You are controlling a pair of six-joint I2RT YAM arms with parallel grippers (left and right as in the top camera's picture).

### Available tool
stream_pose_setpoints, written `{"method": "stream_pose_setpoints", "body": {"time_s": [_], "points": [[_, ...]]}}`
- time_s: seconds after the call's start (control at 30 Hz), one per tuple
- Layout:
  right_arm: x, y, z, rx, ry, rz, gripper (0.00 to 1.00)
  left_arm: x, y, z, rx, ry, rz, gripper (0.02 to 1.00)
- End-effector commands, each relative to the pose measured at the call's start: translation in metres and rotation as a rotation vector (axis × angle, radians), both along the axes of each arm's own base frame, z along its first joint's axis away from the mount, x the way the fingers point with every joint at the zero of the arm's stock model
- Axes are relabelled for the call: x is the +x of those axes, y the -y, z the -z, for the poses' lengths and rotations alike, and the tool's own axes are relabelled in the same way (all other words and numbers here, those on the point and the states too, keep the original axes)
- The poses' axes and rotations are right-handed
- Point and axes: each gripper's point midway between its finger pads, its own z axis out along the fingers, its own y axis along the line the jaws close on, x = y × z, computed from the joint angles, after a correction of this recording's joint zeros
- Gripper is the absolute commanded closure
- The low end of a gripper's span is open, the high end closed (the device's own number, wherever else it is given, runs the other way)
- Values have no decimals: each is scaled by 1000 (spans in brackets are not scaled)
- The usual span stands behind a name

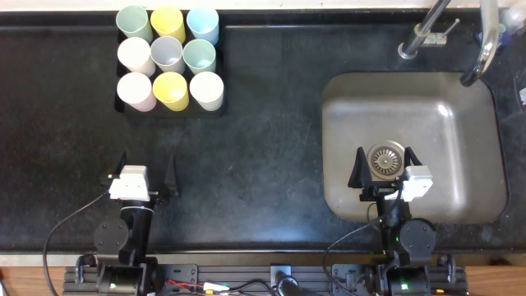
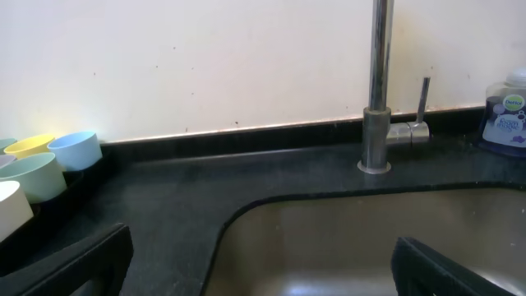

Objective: Store Cups

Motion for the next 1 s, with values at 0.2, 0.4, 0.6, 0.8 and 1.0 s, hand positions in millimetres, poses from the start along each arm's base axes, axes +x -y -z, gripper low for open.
{"method": "stream_pose_setpoints", "body": {"time_s": [0.2, 0.4, 0.6, 0.8, 1.0], "points": [[0, 0, 3, -1, 2, 0, 3, 0, 1, 0, -19, 4, 6, 20], [0, 0, 3, -1, 1, 0, 3, 0, 1, -1, -19, 9, 6, 20], [0, 0, 3, -1, 1, -1, 5, 0, 1, -2, -19, 12, 5, 20], [0, 0, 3, -1, 2, 0, 3, 0, 1, 0, -19, 5, 5, 20], [0, 0, 3, -1, 2, -1, 3, 0, 1, 0, -19, 5, 6, 20]]}}
